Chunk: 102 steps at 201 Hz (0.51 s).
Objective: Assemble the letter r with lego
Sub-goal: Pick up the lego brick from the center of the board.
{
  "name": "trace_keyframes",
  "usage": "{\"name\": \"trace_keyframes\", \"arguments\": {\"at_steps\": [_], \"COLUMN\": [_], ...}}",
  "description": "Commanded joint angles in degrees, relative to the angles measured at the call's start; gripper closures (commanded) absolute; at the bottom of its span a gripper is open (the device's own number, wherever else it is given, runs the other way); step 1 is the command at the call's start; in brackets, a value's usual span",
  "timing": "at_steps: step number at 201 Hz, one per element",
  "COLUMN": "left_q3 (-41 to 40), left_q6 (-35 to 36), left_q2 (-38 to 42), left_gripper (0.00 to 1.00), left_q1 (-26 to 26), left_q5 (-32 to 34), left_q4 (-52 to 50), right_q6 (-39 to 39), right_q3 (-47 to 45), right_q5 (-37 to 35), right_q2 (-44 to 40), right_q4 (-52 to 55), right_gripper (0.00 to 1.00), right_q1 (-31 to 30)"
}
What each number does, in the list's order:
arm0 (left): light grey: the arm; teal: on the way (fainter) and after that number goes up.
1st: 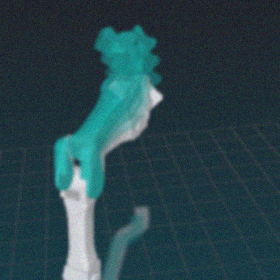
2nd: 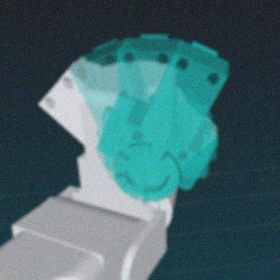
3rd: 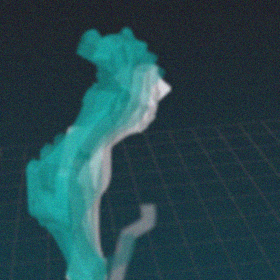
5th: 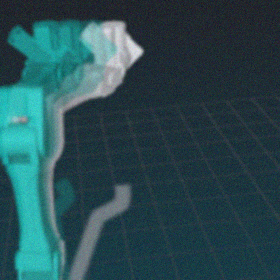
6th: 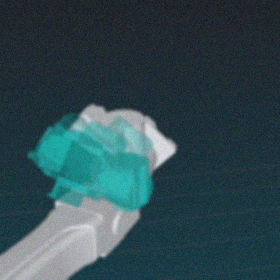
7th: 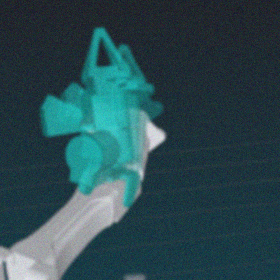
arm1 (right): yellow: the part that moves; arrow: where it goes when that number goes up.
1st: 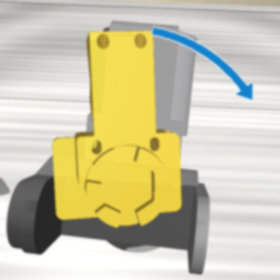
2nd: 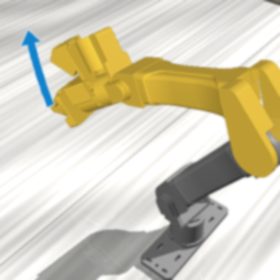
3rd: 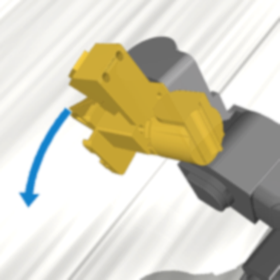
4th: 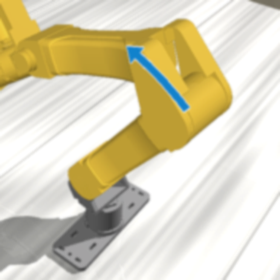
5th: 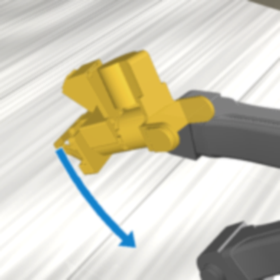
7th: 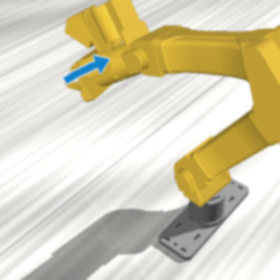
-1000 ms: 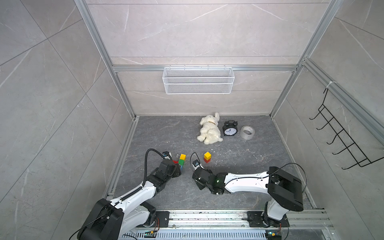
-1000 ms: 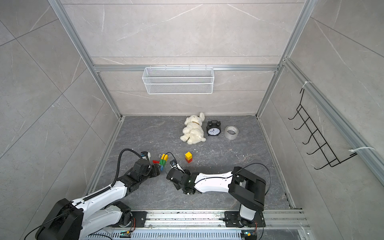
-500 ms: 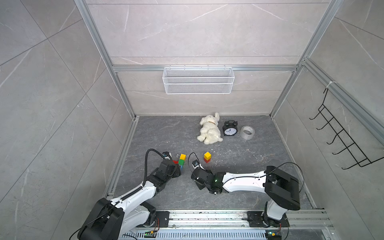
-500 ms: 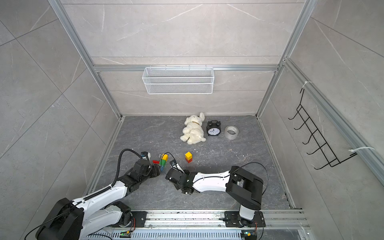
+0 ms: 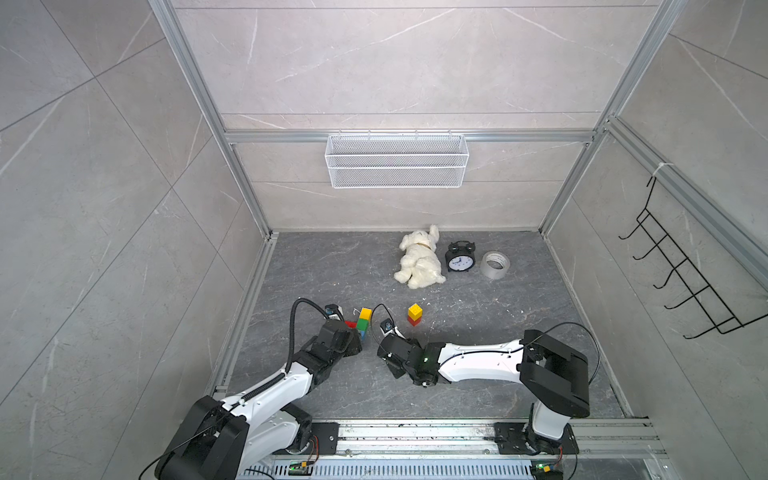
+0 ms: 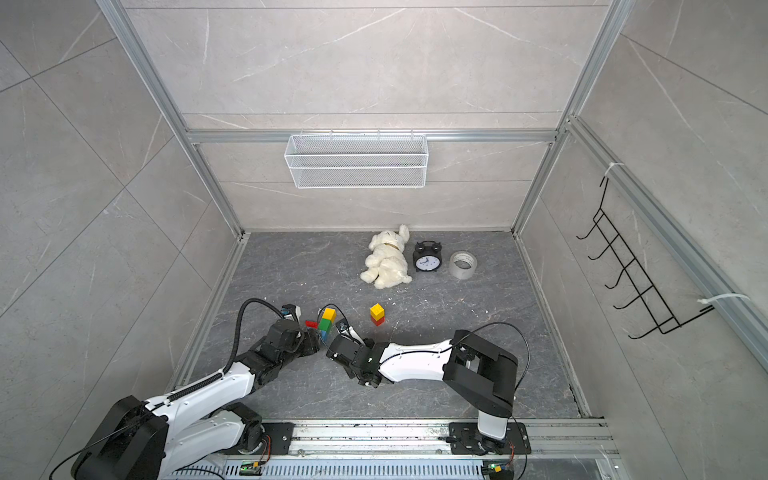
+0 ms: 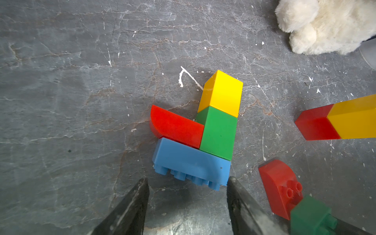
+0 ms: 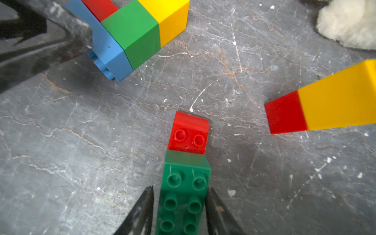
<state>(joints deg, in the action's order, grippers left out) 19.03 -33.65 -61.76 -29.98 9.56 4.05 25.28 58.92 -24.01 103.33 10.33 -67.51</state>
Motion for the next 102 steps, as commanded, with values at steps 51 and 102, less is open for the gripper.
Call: {"name": "trace_keyframes", "arguments": {"at_steps": [51,102], "left_q3": [-0.6,-0.9], "left_q6": [-0.6,-0.6], "left_q2": [-0.3,-0.6], "left_gripper": [0.36,0.36], "left_q1": [-0.2,-0.2], "left_q5": [1.1,1.1], "left_q4": [0.8,1.0], "right_q6": [1.6,0.2], "right_q3": [2.3,2.2], "right_q5": [-3.5,-2.1], "right_q2": [1.3,1.3], "right_q4": [3.7,2.7], "right_gripper": [0.63,0.68], "right_q1": [-0.3,-0.3]}}
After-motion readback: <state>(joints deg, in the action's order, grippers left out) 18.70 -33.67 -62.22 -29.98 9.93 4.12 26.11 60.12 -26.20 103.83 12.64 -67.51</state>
